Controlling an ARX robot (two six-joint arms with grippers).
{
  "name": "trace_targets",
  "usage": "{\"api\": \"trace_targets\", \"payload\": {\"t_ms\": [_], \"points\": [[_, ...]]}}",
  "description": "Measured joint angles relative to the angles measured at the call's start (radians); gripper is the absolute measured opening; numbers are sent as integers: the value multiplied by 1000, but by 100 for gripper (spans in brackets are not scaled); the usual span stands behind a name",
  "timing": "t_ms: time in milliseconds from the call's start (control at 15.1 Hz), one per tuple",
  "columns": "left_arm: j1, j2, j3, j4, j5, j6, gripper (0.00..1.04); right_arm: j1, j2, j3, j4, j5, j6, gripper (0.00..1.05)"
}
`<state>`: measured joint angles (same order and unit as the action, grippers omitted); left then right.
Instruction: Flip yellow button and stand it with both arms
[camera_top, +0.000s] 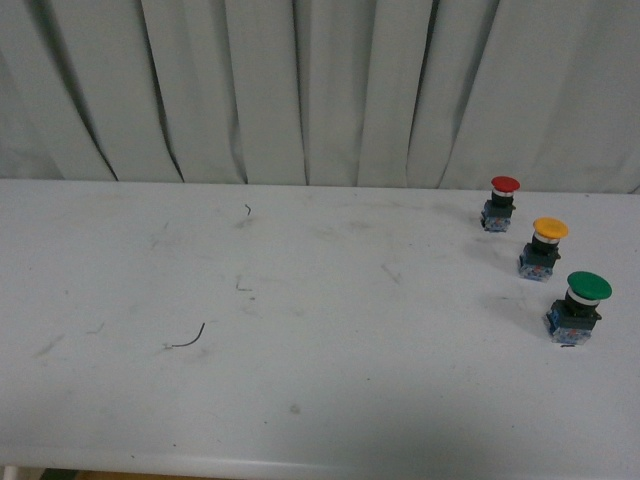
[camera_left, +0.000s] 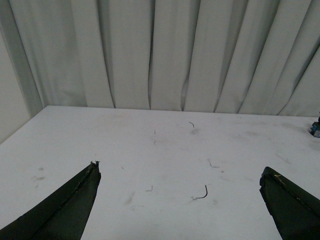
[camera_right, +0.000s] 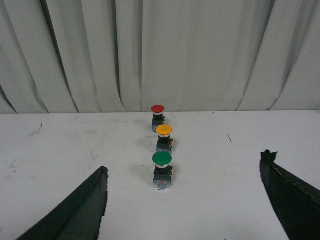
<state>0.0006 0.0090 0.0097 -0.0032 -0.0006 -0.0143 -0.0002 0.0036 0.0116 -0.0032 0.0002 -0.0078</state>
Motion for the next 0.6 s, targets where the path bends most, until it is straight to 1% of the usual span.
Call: {"api": "trace_targets", "payload": {"t_ms": [66, 596], "points": [[0, 0, 0, 0, 0, 0, 98, 0, 0, 0, 0, 0, 0, 99], [0, 0, 0, 0, 0, 0, 98, 0, 0, 0, 0, 0, 0, 98]]}}
